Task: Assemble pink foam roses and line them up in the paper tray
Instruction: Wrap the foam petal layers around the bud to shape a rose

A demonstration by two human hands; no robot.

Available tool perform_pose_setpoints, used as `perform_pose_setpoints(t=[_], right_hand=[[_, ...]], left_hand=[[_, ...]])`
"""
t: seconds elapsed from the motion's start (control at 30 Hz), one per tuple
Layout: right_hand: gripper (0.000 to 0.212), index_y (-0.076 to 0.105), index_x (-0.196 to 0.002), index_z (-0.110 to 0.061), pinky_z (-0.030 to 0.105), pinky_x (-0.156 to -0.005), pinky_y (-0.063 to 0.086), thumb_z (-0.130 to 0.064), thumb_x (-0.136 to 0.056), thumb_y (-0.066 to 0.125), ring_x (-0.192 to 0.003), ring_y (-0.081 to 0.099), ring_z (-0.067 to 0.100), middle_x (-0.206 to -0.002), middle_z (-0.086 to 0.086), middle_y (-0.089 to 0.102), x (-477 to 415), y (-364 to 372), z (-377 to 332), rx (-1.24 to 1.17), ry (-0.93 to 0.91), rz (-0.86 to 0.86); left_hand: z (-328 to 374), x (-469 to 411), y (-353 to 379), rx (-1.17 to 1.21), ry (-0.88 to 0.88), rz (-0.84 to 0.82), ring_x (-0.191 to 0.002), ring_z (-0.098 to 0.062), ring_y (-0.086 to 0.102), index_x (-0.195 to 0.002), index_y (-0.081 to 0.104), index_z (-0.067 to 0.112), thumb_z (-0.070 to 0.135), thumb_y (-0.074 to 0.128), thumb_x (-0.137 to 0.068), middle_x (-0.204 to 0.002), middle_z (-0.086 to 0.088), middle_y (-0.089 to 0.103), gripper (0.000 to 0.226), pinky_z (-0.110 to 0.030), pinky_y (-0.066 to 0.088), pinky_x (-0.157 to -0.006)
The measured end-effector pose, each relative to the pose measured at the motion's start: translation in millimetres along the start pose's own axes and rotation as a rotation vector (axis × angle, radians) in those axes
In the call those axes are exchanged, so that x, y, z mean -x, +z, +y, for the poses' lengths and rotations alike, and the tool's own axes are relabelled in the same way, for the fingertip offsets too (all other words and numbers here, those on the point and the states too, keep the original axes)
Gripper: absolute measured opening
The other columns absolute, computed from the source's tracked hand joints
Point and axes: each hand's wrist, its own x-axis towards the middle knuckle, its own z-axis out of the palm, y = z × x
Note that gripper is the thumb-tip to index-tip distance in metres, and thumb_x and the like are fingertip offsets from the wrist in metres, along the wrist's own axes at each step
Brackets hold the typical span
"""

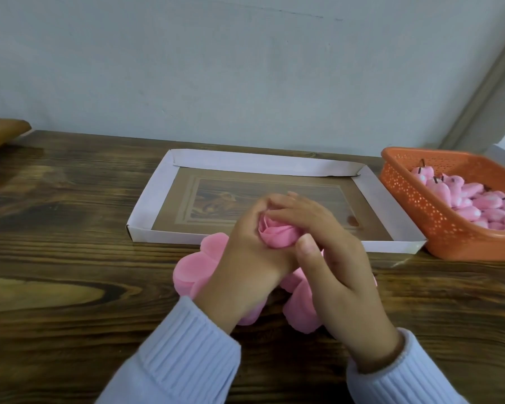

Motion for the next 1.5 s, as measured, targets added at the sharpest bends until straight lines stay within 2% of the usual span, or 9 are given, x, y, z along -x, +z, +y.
perform_pose_setpoints(t=[0.1,0.27,0.43,0.67,0.83,1.1,1.3,1.4,1.5], right_hand=[[0.03,0.066,-0.109,-0.015,0.036,-0.108,0.037,-0.022,-0.096,0.04,-0.127,0.052,0.018,-0.124,-0.003,0.064,2,0,0,-0.113,0.017,0.021],[0.028,0.064,-0.112,-0.022,0.031,-0.085,0.054,-0.031,-0.097,0.042,-0.113,0.062,0.019,-0.118,0.005,0.066,3,3,6,-0.568,0.4,0.234],[0.027,0.075,-0.093,-0.017,0.031,-0.068,0.054,-0.015,-0.095,0.049,-0.074,0.068,0.022,-0.089,0.015,0.069,2,10,10,-0.841,0.754,0.018],[0.033,0.071,-0.107,-0.014,0.036,-0.077,0.045,-0.027,-0.078,0.062,-0.083,0.062,0.025,-0.095,0.014,0.067,0,6,7,-1.08,0.751,-0.113],[0.041,0.056,-0.128,-0.001,0.062,-0.111,0.024,-0.024,-0.096,0.045,-0.127,0.048,0.041,-0.131,0.025,0.056,1,7,6,-1.094,0.776,-0.06],[0.052,0.051,-0.132,-0.003,0.051,-0.097,0.037,-0.023,-0.084,0.054,-0.117,0.042,0.04,-0.129,0.028,0.047,-1,6,2,-1.148,0.762,-0.128],[0.023,0.054,-0.095,0.002,0.026,-0.06,0.043,-0.019,-0.089,0.051,-0.062,0.05,0.016,-0.071,0.012,0.05,1,9,4,-1.114,0.753,-0.086],[0.028,0.062,-0.093,-0.001,0.031,-0.07,0.043,-0.023,-0.097,0.044,-0.074,0.053,0.023,-0.079,0.013,0.056,1,11,4,-1.047,0.769,-0.09],[0.03,0.066,-0.113,-0.013,0.037,-0.082,0.044,-0.023,-0.09,0.05,-0.099,0.054,0.026,-0.108,0.013,0.06,-1,9,0,-1.127,0.73,-0.127]], left_hand=[[0,2,-3,-0.036,0.033,-0.019,-0.073,0.008,0.066,-0.088,0.058,0.024,-0.007,0.076,-0.072,-0.073,0.023,0.069,0.039,-0.007,0.048,-0.062],[9,7,-2,0.112,0.091,0.013,-0.07,-0.003,0.066,-0.082,0.063,0.018,0.02,0.076,-0.074,-0.072,0.009,0.068,0.015,-0.017,0.052,-0.062],[13,7,2,0.228,0.019,0.158,-0.064,-0.009,0.065,-0.067,0.063,0.025,0.027,0.064,-0.08,-0.071,0.003,0.069,0.013,-0.02,0.051,-0.05],[9,7,5,0.143,0.097,0.156,-0.069,-0.009,0.06,-0.071,0.06,0.026,0.031,0.068,-0.082,-0.067,0.005,0.061,0.015,-0.024,0.053,-0.061],[8,10,2,0.088,0.068,0.022,-0.081,-0.004,0.067,-0.102,0.063,0.017,0.007,0.08,-0.071,-0.086,0.008,0.069,0.037,-0.018,0.053,-0.07],[12,11,1,0.113,-0.091,0.073,-0.074,-0.011,0.07,-0.073,0.072,0.029,0.023,0.072,-0.073,-0.078,0.003,0.072,0.007,-0.019,0.052,-0.053],[18,13,2,0.105,-0.037,0.042,-0.045,-0.004,0.052,-0.069,0.071,0.032,0.032,0.077,-0.064,-0.081,0.005,0.073,0.008,-0.016,0.037,-0.037],[17,12,4,0.098,-0.046,0.104,-0.041,-0.004,0.051,-0.066,0.071,0.028,0.029,0.077,-0.065,-0.083,-0.003,0.073,0.006,-0.015,0.037,-0.037],[15,11,3,0.049,-0.014,0.103,-0.07,-0.004,0.067,-0.063,0.064,0.027,0.022,0.072,-0.07,-0.084,0.009,0.072,0.012,-0.014,0.047,-0.051]])
